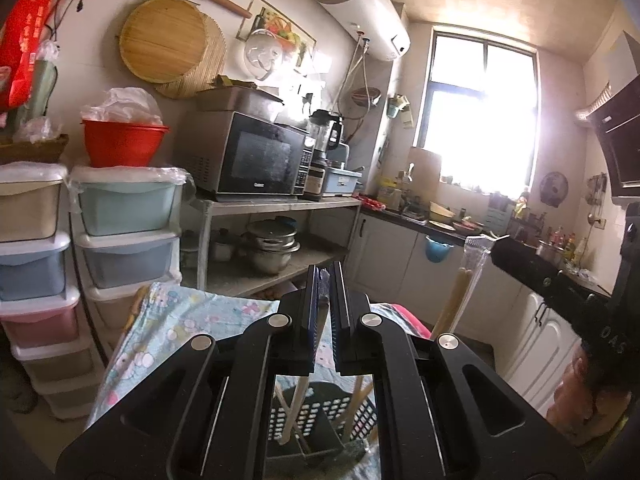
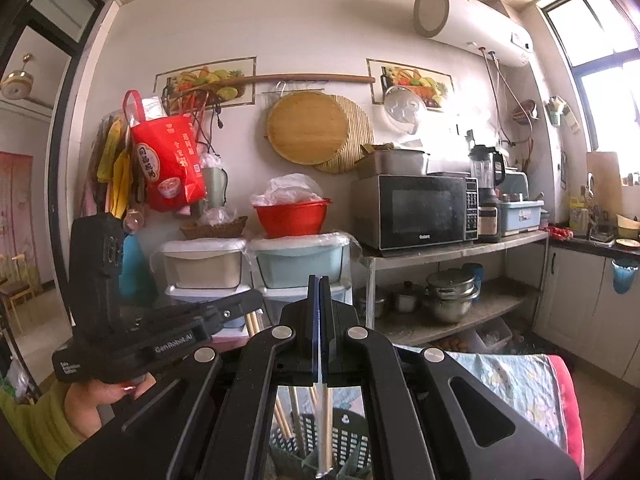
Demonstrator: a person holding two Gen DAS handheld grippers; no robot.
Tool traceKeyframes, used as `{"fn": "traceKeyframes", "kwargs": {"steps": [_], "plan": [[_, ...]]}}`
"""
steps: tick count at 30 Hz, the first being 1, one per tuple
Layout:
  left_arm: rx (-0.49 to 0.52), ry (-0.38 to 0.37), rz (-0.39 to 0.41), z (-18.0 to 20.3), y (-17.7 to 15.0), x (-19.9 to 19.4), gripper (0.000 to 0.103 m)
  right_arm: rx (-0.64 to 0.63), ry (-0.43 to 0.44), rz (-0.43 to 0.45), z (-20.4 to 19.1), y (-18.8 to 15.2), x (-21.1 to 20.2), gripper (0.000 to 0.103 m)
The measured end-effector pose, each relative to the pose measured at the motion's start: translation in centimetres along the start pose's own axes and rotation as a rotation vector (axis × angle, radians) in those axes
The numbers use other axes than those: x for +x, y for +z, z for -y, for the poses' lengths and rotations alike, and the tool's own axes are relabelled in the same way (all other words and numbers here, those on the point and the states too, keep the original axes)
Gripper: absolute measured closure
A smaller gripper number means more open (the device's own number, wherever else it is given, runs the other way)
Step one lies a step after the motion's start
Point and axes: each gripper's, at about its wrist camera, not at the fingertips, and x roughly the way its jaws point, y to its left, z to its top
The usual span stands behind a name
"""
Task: Organize utensils
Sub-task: 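Lower the chopsticks upright into the caddy compartments with both tools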
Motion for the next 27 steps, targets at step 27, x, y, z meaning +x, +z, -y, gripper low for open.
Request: {"fn": "traceKeyframes", "kwargs": {"steps": [27], "plan": [[-0.067, 0.05, -0.073, -2.7, -2.9, 4.2, 0.1, 0.017, -0.014, -0.086, 0.8, -2.1, 5.9, 0.102]]}}
